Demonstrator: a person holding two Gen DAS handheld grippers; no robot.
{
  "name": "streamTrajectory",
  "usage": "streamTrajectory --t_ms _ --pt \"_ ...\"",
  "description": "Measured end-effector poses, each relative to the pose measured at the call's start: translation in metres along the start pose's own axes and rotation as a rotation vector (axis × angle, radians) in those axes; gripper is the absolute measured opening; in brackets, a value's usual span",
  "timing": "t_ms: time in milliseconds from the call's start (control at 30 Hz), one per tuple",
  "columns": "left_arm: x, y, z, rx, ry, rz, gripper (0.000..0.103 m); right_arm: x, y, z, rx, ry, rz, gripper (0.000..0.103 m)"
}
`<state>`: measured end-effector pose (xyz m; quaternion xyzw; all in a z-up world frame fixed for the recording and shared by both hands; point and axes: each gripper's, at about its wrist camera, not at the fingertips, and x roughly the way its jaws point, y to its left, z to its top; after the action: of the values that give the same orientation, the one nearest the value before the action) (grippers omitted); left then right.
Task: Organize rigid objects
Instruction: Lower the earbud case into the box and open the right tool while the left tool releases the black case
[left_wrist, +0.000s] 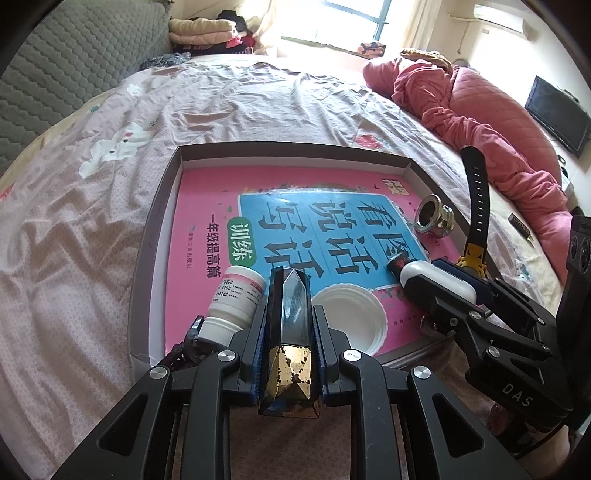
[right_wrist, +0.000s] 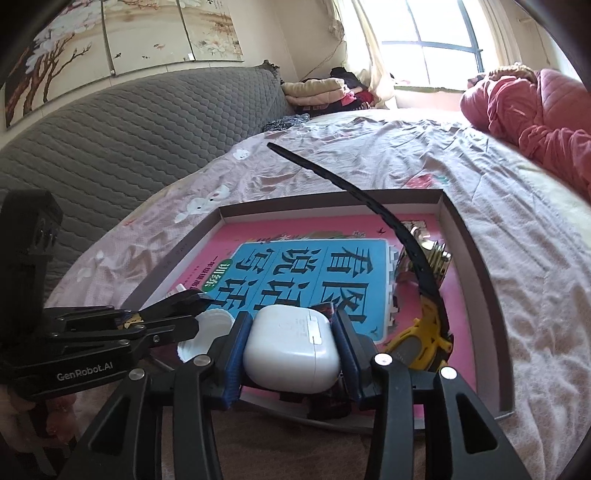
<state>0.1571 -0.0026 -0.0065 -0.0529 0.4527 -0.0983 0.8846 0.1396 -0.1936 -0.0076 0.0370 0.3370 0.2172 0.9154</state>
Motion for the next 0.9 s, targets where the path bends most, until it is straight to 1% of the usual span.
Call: streamTrajectory --t_ms 367,433,500,667,800,900 --pt "0.000 0.003 0.002 -0.007 0.013 0.003 0.022 -0.002 0.000 0.000 0.008 0.003 0.009 0.045" --pt "0.001 0.002 0.002 -0.003 0.017 0.006 0.022 -0.002 0.001 0.000 0.003 0.005 0.007 0.047" --pt "0.001 0.001 0.002 0.003 0.019 0.007 0.022 -0.002 0.002 0.000 -0.005 0.004 0.002 0.050" --pt "0.003 0.001 0.002 0.002 0.028 0.003 0.022 -0.002 0.003 -0.001 -0.009 0.003 -0.003 0.051" --pt "0.006 0.001 0.004 -0.008 0.037 -0.002 0.023 -0.006 0.001 0.000 0.004 -0.017 -0.003 0.051" --pt "0.007 0.001 0.004 -0.013 0.041 -0.004 0.024 -0.014 -0.002 0.002 0.019 -0.054 0.010 0.053"
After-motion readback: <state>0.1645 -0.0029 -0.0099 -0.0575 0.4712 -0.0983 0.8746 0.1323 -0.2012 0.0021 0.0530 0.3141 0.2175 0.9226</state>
